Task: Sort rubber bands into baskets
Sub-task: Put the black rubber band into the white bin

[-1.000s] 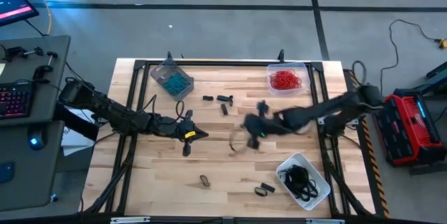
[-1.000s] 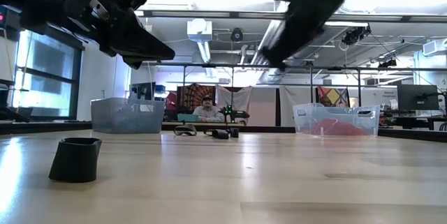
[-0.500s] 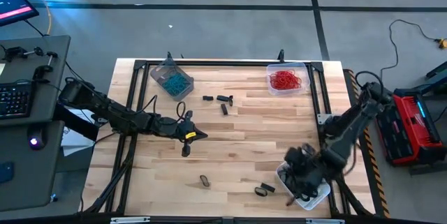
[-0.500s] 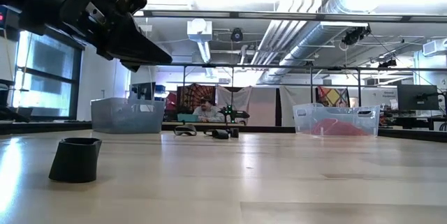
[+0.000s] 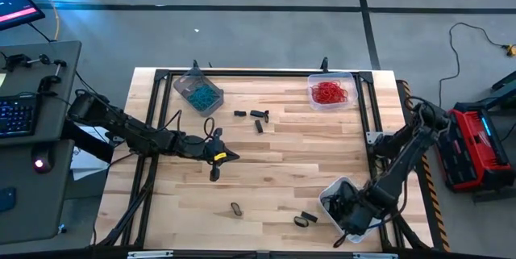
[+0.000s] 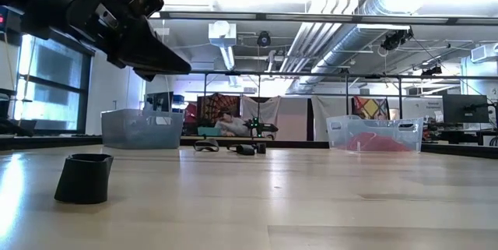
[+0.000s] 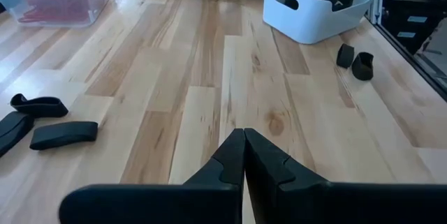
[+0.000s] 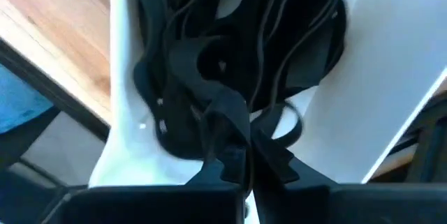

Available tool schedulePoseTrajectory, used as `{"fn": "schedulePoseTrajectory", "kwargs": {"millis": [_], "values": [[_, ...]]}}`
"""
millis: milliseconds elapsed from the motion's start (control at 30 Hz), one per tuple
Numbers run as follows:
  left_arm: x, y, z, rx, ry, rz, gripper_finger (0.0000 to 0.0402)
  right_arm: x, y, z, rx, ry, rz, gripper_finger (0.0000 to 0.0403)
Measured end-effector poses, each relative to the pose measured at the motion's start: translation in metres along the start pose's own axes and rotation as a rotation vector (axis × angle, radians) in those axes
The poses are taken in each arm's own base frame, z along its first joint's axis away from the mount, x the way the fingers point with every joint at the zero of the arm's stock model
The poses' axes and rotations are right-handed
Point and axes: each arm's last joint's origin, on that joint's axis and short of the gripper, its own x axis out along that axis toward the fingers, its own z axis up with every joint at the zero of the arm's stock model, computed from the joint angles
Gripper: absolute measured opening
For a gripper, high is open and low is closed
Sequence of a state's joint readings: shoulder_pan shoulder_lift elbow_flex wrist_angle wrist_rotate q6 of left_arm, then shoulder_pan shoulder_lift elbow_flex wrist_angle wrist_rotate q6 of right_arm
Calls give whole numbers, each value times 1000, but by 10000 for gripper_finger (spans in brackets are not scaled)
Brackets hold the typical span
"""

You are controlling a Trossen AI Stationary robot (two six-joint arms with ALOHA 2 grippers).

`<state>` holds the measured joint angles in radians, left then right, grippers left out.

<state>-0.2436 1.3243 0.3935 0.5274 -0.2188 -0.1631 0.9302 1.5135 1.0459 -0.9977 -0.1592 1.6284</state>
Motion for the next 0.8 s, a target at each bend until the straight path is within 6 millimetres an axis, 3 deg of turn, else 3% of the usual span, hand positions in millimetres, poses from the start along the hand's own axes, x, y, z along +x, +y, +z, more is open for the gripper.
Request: {"fn": "schedulePoseTrajectory", "kwargs": {"millis": [100,367,467,567,667,800], "values": [[0,0,0,8,-1,0,0,0,1,2,20,25,11,10],[0,0,0,25,5,1,0,-1,4,0,37,135,35,90],[0,0,-1,41,6,2,0,-2,4,0,24,193,33,103],[0,0,-1,44,6,2,0,-10,8,-1,-19,184,52,97],[0,0,-1,44,6,2,0,-20,12,2,-48,152,77,61],[0,0,0,37,0,1,0,-30,12,21,-187,-57,67,8]]}}
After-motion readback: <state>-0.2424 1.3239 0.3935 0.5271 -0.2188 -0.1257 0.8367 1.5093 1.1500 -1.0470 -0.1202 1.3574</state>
